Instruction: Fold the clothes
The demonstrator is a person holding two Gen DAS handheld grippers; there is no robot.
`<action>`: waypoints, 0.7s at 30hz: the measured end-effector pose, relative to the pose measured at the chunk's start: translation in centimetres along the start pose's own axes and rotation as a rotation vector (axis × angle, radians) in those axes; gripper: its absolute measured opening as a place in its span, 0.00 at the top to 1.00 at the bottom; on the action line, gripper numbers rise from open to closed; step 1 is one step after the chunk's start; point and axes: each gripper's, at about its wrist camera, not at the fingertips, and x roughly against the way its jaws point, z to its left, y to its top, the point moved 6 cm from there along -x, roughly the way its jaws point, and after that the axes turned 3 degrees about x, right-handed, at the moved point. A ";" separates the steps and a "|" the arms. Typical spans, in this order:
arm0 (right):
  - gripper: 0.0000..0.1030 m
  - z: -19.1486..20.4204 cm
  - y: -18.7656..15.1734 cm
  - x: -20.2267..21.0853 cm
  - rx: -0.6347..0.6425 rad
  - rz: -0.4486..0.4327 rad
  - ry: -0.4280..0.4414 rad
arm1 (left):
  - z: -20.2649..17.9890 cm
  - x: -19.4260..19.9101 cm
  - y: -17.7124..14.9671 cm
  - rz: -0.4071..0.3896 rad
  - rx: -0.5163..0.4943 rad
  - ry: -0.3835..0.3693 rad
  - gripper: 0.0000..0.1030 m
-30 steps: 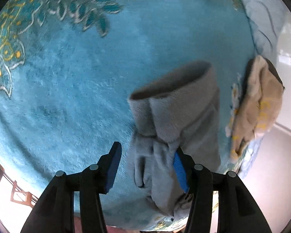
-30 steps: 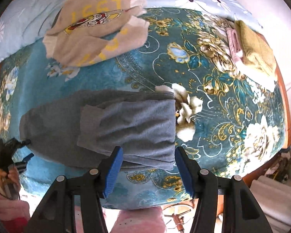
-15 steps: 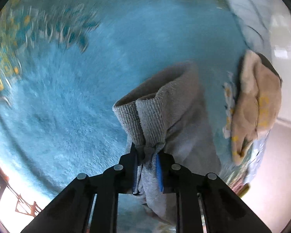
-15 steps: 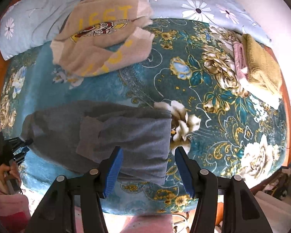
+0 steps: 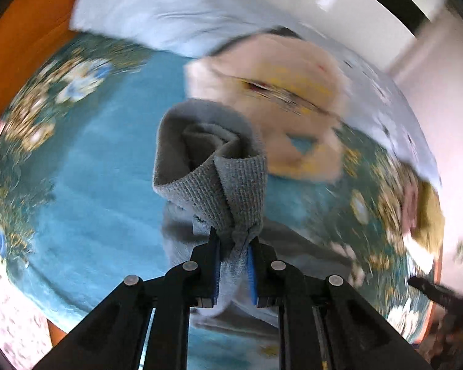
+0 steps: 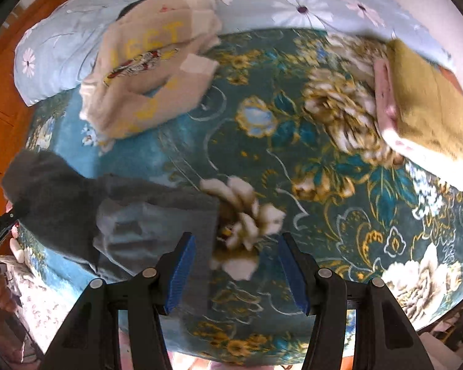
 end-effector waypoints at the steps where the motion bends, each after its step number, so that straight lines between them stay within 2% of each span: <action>1: 0.42 -0.7 -0.4 -0.1 -0.008 0.004 0.002 | -1.5 -0.7 -0.3 0.018 -0.037 0.001 0.86; 6: 0.42 -4.3 -2.4 -0.5 -0.049 0.021 0.011 | -8.1 -3.7 -5.2 0.142 -0.207 0.038 0.86; 8: 0.42 -5.7 -3.2 -0.7 -0.065 0.028 0.015 | -9.5 -4.6 -6.8 0.190 -0.270 0.072 0.86; 13: 0.42 -9.3 -5.1 -1.1 -0.106 0.046 0.024 | -11.9 -6.7 -9.6 0.266 -0.337 0.120 0.85; 15: 0.42 -9.5 -5.4 -1.2 -0.119 0.047 0.027 | -12.4 -7.1 -9.9 0.280 -0.361 0.140 0.78; 16: 0.42 -9.4 -5.4 -1.2 -0.125 0.047 0.028 | -12.6 -6.9 -9.9 0.288 -0.360 0.125 0.77; 18: 0.42 -9.1 -5.4 -1.3 -0.137 0.045 0.031 | -12.6 -6.4 -9.6 0.295 -0.352 0.090 0.63; 21: 0.42 -7.4 -4.8 -1.6 -0.142 0.036 0.052 | -12.3 -5.1 -8.8 0.283 -0.347 0.038 0.60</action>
